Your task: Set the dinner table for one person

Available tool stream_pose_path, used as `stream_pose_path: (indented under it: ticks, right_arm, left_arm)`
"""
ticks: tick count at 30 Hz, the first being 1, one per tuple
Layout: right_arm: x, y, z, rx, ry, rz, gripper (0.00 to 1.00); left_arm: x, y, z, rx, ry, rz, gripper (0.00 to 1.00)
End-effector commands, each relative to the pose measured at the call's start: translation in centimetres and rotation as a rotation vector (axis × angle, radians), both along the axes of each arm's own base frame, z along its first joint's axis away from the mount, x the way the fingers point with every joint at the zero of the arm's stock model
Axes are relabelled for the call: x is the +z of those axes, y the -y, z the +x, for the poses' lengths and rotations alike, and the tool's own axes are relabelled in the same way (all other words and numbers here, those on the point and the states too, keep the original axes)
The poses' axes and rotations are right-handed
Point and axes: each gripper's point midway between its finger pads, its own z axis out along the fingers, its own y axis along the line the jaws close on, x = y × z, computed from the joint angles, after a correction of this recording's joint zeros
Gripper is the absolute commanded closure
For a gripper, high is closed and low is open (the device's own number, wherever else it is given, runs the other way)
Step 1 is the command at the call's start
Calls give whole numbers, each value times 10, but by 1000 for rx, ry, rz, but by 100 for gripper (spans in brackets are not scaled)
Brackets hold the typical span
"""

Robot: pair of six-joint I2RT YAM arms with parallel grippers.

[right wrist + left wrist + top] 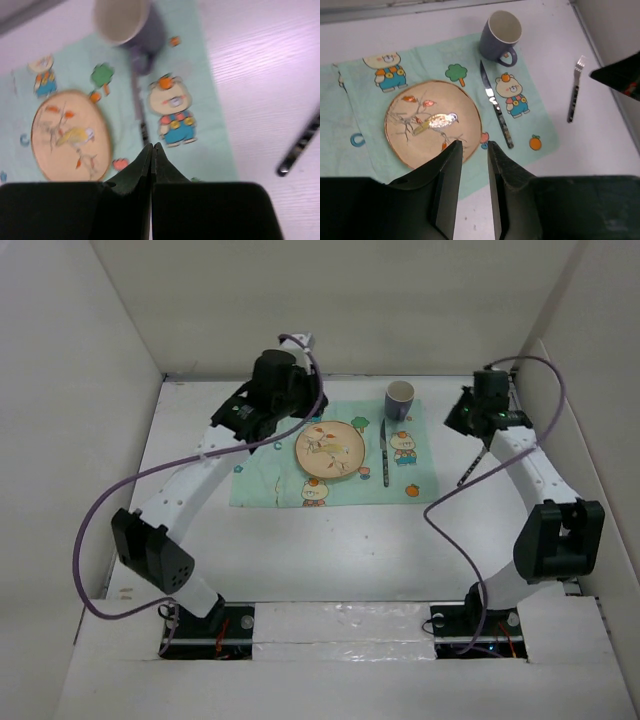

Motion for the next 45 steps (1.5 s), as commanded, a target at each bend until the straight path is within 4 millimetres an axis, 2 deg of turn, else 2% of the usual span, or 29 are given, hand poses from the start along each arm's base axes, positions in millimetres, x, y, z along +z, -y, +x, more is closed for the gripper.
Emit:
stream_pose_path:
  ticks: [1,2,3,4,5,6,7,9,10,12,14,15,16,17,18,19,20,21,22,23,25,28,30,31,33,34,37,41,45]
  right_arm:
    - [-27,51,-20,-189,-51,94,100]
    - [-20,57,-25,-208,-20,116,100]
    - [-11,64,-29,-235,11,119,100]
    - [15,72,-38,-267,78,126,100]
    - [32,76,-43,-283,113,131,100]
    - [50,83,-49,-306,145,139,100]
    - [96,82,-58,-301,255,155,100]
    - [143,85,-67,-311,372,183,100]
    - [184,83,-77,-308,466,210,100]
    - [214,83,-87,-316,517,227,100]
    - [257,78,-98,-295,615,266,100]
    - [263,73,-100,-272,618,277,100]
    - [271,72,-101,-268,629,292,100]
    - [277,63,-103,-221,636,310,100]
    - [284,57,-108,-186,653,325,100]
    - [287,51,-111,-170,656,336,100]
    - [288,42,-113,-144,653,345,100]
    - [290,38,-118,-133,655,344,100]
    - [290,33,-119,-114,651,339,100]
    - [288,28,-121,-93,642,338,99]
    - [284,11,-124,-37,615,335,97]
    - [275,-7,-127,26,572,283,89]
    - [272,-12,-130,49,559,270,89]
    - [271,-14,-131,55,556,267,88]
    - [269,-18,-135,66,551,264,88]
    - [271,-22,-140,81,557,268,88]
    - [276,-30,-149,114,564,282,88]
    - [288,-47,-162,186,584,321,88]
    - [289,-71,-172,275,562,380,88]
  left_arm:
    - [12,62,-19,-95,126,148,76]
    - [3,80,-10,-72,141,221,74]
    - [-5,98,-15,-112,140,255,73]
    - [-10,121,-29,-171,124,262,71]
    - [-16,145,-28,-213,107,237,70]
    - [-19,154,-26,-224,91,217,69]
    - [-16,170,-28,-236,91,163,64]
    - [-29,196,-27,-286,73,118,60]
    - [-31,205,-24,-289,68,95,57]
    - [-50,233,-21,-316,51,92,56]
    - [-67,259,-12,-324,41,78,54]
    - [-76,275,-19,-345,36,73,53]
    - [-78,284,-14,-340,43,52,52]
    - [-91,302,-13,-341,39,38,50]
    - [-97,311,-13,-339,42,29,49]
    - [-96,323,-15,-339,67,1,47]
    - [-117,329,-8,-318,64,11,46]
    - [-123,338,-12,-319,62,-9,44]
    - [-122,346,-8,-313,81,-51,42]
    - [-141,356,-12,-317,66,-53,41]
    - [-148,367,-13,-309,68,-82,38]
    - [-175,384,-25,-308,86,-68,36]
    - [-179,388,-30,-315,85,-67,35]
    - [-194,389,-30,-310,69,-56,34]
    - [-204,389,-30,-304,55,-51,35]
    - [-219,388,-30,-303,41,-34,36]
    - [-241,386,-29,-295,24,-4,39]
    - [-249,390,-25,-286,39,-19,41]
    - [-261,392,-20,-261,41,-17,41]
